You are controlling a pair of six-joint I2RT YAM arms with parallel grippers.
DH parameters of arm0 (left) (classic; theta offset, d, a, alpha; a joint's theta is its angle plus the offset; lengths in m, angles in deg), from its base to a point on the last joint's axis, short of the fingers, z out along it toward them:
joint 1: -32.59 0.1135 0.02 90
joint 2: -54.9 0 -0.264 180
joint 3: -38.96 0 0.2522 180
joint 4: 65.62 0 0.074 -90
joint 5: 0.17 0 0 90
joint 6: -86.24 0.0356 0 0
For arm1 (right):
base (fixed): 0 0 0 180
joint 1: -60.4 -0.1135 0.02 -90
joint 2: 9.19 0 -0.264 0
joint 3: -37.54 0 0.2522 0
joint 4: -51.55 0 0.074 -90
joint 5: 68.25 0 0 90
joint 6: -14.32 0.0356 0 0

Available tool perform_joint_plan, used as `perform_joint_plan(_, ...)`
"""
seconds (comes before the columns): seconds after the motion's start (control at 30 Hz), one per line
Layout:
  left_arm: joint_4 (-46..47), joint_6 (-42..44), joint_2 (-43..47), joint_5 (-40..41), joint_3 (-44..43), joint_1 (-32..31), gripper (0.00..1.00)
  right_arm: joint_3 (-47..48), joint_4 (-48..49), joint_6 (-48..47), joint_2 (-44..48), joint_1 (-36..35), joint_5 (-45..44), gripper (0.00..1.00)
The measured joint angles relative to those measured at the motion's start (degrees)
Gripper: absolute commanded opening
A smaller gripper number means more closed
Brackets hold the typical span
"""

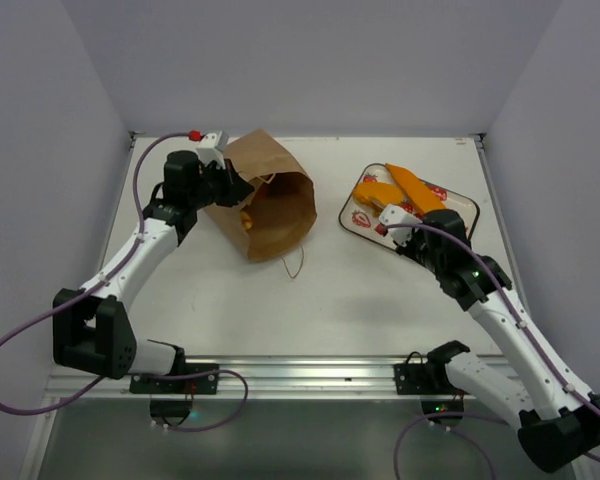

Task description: Take the fake bread out of the paper bag

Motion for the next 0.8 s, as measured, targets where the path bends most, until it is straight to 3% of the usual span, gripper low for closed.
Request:
perform_joint_plan(0.23, -1.0, 2.9, 5.2, 0.5, 3.4, 0.3, 0.04, 3.3, 0.8, 1.0, -17.3, 6.6, 1.7, 0.0)
perform_joint_plan(0.33, -1.2, 4.3, 8.4, 0.5, 5.9, 0.3, 0.04, 6.7, 1.9, 1.8, -23.4, 6.7, 1.7, 0.08)
perform_joint_plan(0.5, -1.0, 5.9, 12.3, 0.8, 9.8, 0.3, 0.04, 13.3, 4.3, 3.7, -30.2, 6.7, 1.2, 0.36)
perform_joint_plan(0.6, -0.7, 6.0, 13.5, 0.9, 12.0, 0.3, 0.04, 14.2, 5.1, 4.6, -32.4, 6.7, 1.1, 0.45)
perform_joint_plan(0.8, 0.4, 6.8, 14.0, 1.0, 15.3, 0.3, 0.05, 14.2, 5.1, 5.6, -33.2, 7.1, 1.0, 0.48)
